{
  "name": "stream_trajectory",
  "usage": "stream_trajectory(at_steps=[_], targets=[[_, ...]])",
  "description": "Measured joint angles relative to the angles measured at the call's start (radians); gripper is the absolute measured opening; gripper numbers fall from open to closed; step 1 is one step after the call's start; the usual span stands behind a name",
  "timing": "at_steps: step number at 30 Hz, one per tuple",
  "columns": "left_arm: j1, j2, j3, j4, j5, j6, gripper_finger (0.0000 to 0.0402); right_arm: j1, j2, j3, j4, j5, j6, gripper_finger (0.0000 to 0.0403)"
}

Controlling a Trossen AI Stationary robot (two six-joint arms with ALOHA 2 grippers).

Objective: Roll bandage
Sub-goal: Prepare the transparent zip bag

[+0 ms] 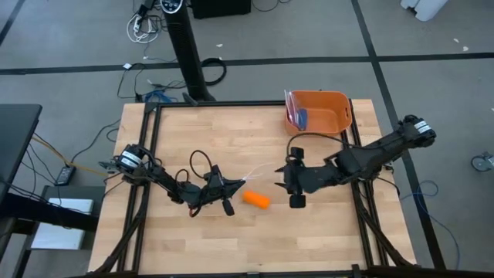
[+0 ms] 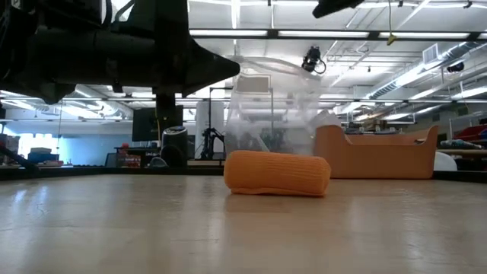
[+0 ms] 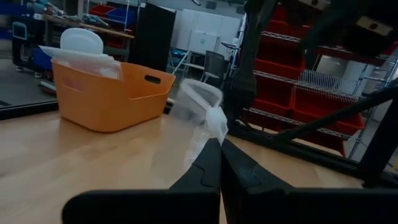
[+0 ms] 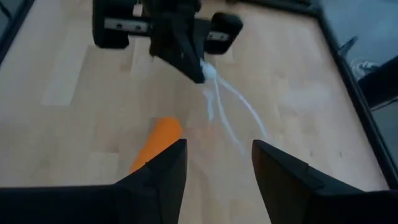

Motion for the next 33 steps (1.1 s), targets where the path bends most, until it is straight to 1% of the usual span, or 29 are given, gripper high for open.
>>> stream_trajectory(at_steps=[4,7,10,12,15,18,21,26,29,31,33], targets=[[0.001,0.0,-0.007,0.005,-0.003,-0.005,0.0,0.031,-0.099,-0.195,0.166,0.059,0.055,0.018],[0.0,-0.003,-0.007,0.008,0.008,-0.002,0.0,0.035,-0.163,-0.375,0.365,0.092,0.075,0.018],[0.0,-0.012,-0.007,0.009,0.024,-0.001,0.0,0.034,-0.215,-0.533,0.587,0.105,0.05,0.0181],[0.0,-0.018,-0.007,0.009,0.034,0.001,0.0,0.03,-0.248,-0.612,0.704,0.118,0.03,0.018],[0.0,-0.035,-0.007,0.01,0.058,0.012,0.0,0.016,-0.293,-0.697,0.808,0.138,0.019,0.0179],[0.0,-0.057,-0.007,0.008,0.078,0.021,0.0,0.005,-0.325,-0.738,0.884,0.138,-0.006,0.018],[0.0,-0.07,-0.006,0.008,0.105,0.024,0.0,-0.012,-0.332,-0.746,0.911,0.126,-0.038,0.018],[0.0,-0.072,-0.006,0.008,0.113,0.024,0.0,-0.041,-0.332,-0.746,0.965,-0.003,-0.06,0.0169],[0.0,-0.072,-0.006,0.008,0.114,0.023,0.0,-0.042,-0.332,-0.746,0.981,-0.016,-0.062,0.0139],[0.0,-0.072,-0.006,0.01,0.115,0.026,0.0,-0.042,-0.326,-0.746,0.985,-0.02,-0.065,0.0107],[0.0,-0.072,-0.006,0.01,0.119,0.027,0.0,-0.042,-0.316,-0.747,0.984,-0.024,-0.066,0.0067]])
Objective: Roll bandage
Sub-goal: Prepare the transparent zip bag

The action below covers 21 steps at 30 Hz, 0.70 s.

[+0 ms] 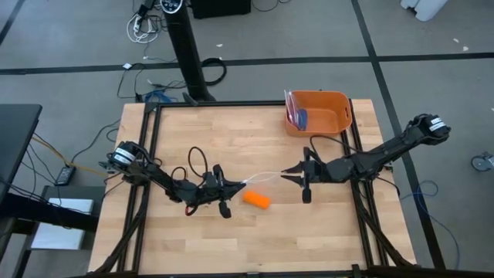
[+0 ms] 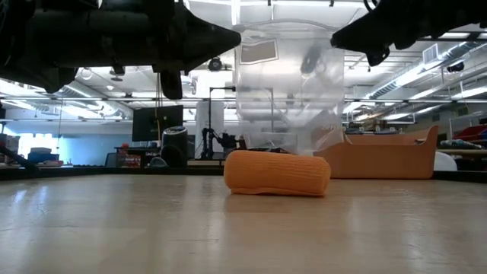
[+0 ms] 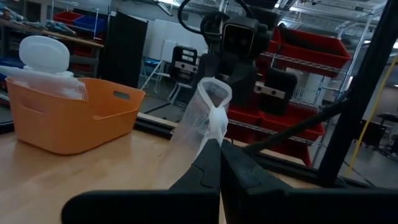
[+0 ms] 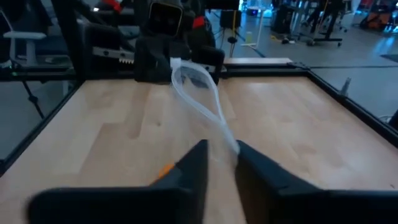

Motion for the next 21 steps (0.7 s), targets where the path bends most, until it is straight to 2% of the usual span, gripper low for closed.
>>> stream_trajectory(at_steps=[2,4,7,13,21], targets=[[0.0,0.0,0.0,0.0,0.003,0.0,0.0,0.0,0.015,0.0,0.01,-0.009,-0.006,0.0024],[0.0,0.0,0.0,0.0,0.003,0.0,0.0,0.0,0.03,0.0,0.021,-0.011,-0.017,0.0009],[0.0,0.0,0.0,0.0,0.003,-0.001,0.0,-0.003,0.05,0.001,0.079,-0.02,-0.017,0.001],[0.01,0.0,0.007,-0.001,0.004,-0.005,0.0,-0.017,0.099,0.067,0.077,-0.078,-0.043,0.0004],[0.046,0.0,0.072,-0.057,0.085,-0.004,0.0,-0.076,0.225,0.176,0.03,-0.198,-0.041,0.0001]])
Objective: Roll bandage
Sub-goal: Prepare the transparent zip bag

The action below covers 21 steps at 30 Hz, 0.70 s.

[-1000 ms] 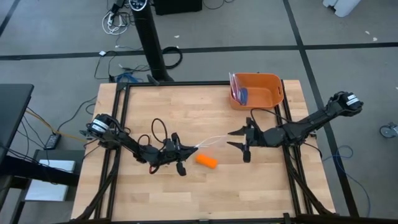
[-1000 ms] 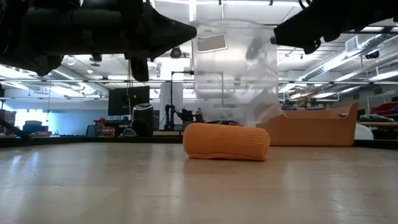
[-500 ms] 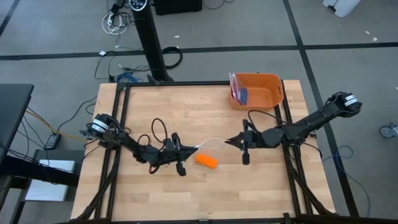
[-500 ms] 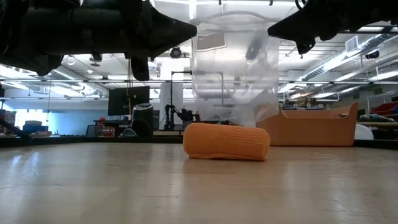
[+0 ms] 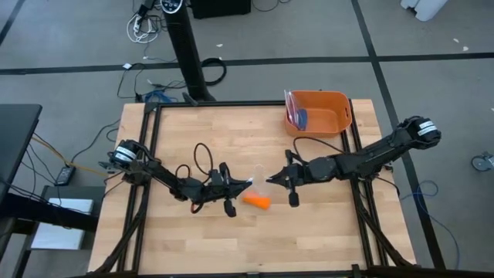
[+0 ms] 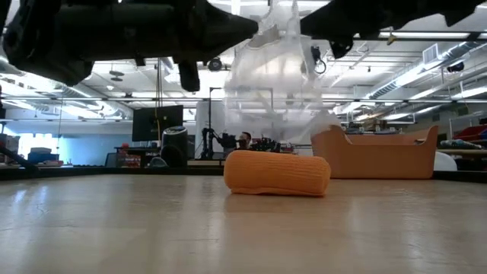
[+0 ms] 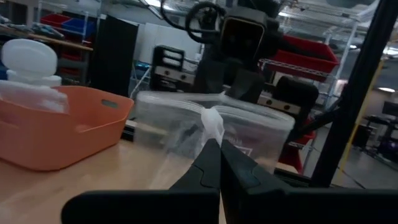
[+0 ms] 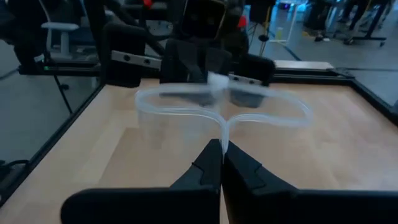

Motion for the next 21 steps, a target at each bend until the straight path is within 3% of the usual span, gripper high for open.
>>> stream_trajectory(at_steps=[14,21], targets=[[0.017,0.0,0.031,-0.064,0.058,-0.002,0.0,-0.074,0.199,0.201,-0.113,-0.126,-0.038,0.0001],[0.015,0.0,0.031,-0.068,0.064,0.006,0.0,-0.069,0.157,0.213,-0.197,-0.093,-0.039,0.0]])
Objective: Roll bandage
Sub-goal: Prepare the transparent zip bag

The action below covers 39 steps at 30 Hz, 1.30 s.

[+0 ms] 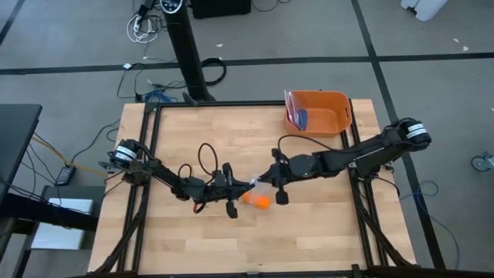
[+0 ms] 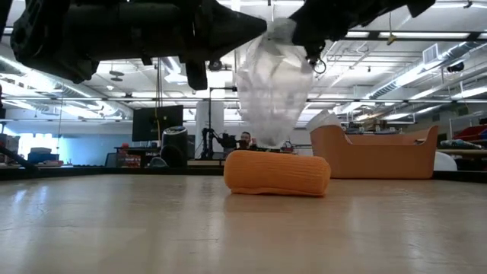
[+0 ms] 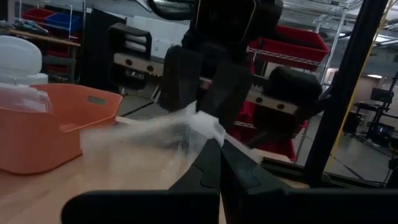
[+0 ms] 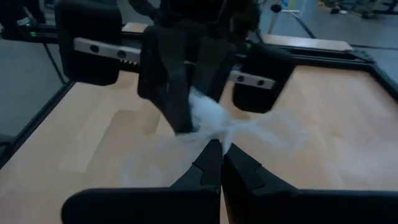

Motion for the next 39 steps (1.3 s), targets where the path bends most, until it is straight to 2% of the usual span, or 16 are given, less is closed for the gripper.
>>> stream_trajectory(at_steps=[9,16,23,26,32,39], targets=[[-0.001,0.0,-0.034,0.008,-0.028,-0.001,0.0,0.07,-0.104,0.001,-0.199,0.132,0.049,0.0001],[-0.001,0.0,-0.039,0.007,-0.045,-0.001,0.0,0.099,-0.103,0.001,-0.263,0.154,0.073,0.0016],[-0.001,0.0,-0.039,0.007,-0.073,0.039,0.0,0.118,-0.115,0.0,-0.285,0.181,0.103,0.0073],[0.001,0.0,-0.049,0.008,-0.078,0.045,0.0,0.127,-0.133,0.0,-0.324,0.222,0.133,0.0105],[0.001,0.0,-0.114,0.093,-0.126,0.058,0.0,0.15,-0.159,0.0,-0.402,0.284,0.204,0.0161],[0.001,0.0,-0.17,0.112,-0.181,0.049,0.0,0.17,-0.19,0.0,-0.438,0.341,0.219,0.0202]])
